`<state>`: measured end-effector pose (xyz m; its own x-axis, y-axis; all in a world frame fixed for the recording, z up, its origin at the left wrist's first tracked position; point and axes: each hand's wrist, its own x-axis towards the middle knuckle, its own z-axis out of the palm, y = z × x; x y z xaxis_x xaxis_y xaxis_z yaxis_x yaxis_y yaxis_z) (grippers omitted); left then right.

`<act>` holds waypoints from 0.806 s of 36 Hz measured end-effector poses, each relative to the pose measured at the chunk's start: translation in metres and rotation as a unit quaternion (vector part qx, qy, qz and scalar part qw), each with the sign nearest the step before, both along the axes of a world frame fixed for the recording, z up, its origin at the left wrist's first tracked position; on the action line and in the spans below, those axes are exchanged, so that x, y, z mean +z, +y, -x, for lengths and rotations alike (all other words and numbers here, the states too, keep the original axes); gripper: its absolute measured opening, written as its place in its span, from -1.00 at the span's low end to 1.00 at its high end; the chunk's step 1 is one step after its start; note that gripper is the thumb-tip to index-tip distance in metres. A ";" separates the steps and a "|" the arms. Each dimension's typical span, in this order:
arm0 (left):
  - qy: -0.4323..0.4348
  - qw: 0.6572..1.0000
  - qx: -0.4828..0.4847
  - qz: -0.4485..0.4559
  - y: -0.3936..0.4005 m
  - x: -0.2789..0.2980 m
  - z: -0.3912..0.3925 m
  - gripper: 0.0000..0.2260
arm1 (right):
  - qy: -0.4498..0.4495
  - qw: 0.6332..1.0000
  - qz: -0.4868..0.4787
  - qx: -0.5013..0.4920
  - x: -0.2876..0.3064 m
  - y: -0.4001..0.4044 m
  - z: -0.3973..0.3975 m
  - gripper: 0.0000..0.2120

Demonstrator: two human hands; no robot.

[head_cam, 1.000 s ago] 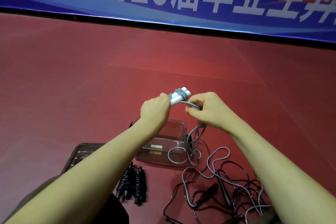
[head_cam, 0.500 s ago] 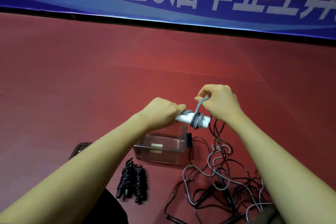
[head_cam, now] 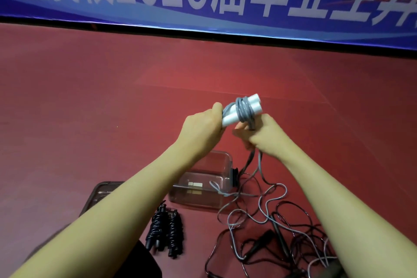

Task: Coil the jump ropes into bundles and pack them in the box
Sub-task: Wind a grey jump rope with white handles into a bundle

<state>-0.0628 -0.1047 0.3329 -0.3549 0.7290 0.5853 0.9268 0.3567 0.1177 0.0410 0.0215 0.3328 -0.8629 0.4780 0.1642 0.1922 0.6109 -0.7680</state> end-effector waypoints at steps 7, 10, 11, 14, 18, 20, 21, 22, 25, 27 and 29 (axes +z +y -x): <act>-0.142 0.979 0.114 0.095 0.012 -0.017 -0.010 -0.91 | -0.105 0.985 0.081 0.108 -0.005 -0.007 -0.007 -0.86; -0.147 0.971 0.145 0.120 0.013 -0.024 -0.007 -0.95 | -0.119 0.982 0.083 0.123 -0.003 -0.013 -0.007 -0.88; -0.144 0.969 0.152 0.131 0.013 -0.026 -0.006 -0.97 | -0.122 0.981 0.083 0.123 -0.003 -0.014 -0.007 -0.89; -0.121 0.962 0.177 0.169 0.013 -0.032 -0.001 -0.87 | -0.118 0.984 0.078 0.108 -0.002 -0.014 -0.006 -0.93; -0.085 0.957 0.181 0.209 0.013 -0.037 0.003 -0.83 | -0.129 0.988 -0.035 0.077 0.000 -0.011 -0.006 -0.91; -0.061 0.956 0.173 0.231 0.012 -0.040 0.004 -0.82 | -0.146 0.975 -0.155 0.062 0.004 -0.009 -0.006 -0.88; -0.051 0.954 0.164 0.245 0.012 -0.041 0.004 -0.81 | -0.158 0.959 -0.227 0.056 0.007 -0.010 -0.006 -0.87; -0.041 0.953 0.152 0.260 0.012 -0.043 0.005 -0.80 | -0.172 0.939 -0.292 0.050 0.011 -0.012 -0.007 -0.86; -0.014 0.945 0.114 0.306 0.011 -0.046 0.006 -0.78 | -0.160 0.889 -0.427 0.045 0.015 -0.015 -0.007 -0.81; 0.015 0.939 0.083 0.333 0.009 -0.044 0.008 -0.79 | -0.127 0.874 -0.468 0.041 0.011 -0.014 -0.007 -0.79; 0.047 0.938 0.036 0.341 0.005 -0.041 0.010 -0.80 | -0.106 0.871 -0.478 0.033 0.008 -0.012 -0.007 -0.78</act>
<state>-0.0728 -0.0994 0.2915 -0.3873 0.9217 0.0222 0.8924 0.3808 -0.2422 0.0478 0.0099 0.3411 -0.9428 0.1574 0.2937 0.2071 0.9673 0.1465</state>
